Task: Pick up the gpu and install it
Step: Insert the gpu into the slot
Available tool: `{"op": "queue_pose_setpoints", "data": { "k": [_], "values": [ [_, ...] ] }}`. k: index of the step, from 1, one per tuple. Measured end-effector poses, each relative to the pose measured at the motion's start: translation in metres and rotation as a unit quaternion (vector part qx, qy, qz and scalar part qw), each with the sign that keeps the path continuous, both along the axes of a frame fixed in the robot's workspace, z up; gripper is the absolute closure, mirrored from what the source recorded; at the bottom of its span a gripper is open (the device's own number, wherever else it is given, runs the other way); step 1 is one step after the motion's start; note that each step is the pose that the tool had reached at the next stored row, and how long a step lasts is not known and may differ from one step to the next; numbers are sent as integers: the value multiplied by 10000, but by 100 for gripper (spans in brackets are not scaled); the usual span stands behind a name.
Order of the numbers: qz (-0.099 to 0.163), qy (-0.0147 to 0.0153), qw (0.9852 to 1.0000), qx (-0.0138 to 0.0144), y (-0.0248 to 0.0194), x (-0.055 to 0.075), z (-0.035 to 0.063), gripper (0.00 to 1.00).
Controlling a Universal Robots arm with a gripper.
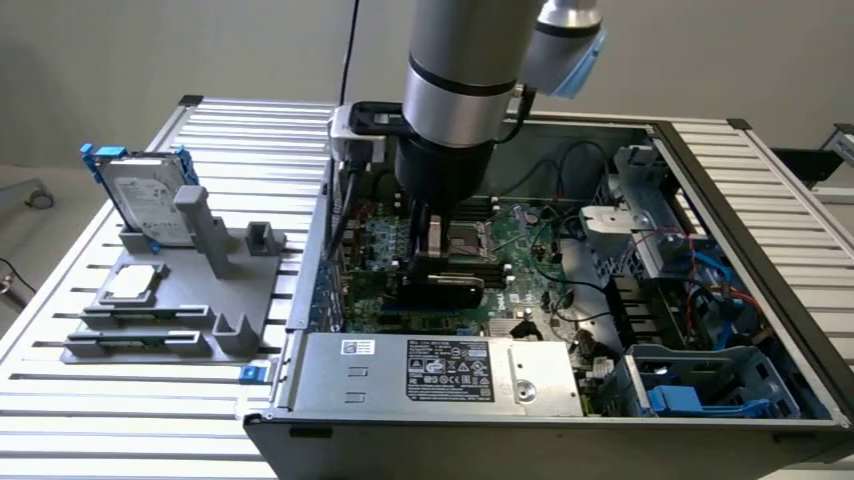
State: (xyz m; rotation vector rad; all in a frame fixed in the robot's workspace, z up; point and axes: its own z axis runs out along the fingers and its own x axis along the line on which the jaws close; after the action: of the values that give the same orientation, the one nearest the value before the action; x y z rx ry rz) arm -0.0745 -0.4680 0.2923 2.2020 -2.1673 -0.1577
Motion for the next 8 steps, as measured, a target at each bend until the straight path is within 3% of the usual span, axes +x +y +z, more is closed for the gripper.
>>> {"op": "queue_pose_setpoints", "data": {
  "k": [2,5,6,8],
  "values": [
    [0,2,10000,-1,0,1,54,62],
    [0,2,10000,1,0,2,75,80],
    [1,3,10000,1,0,2,76,80],
    [2,3,10000,4,0,3,76,89]
  ]
}}
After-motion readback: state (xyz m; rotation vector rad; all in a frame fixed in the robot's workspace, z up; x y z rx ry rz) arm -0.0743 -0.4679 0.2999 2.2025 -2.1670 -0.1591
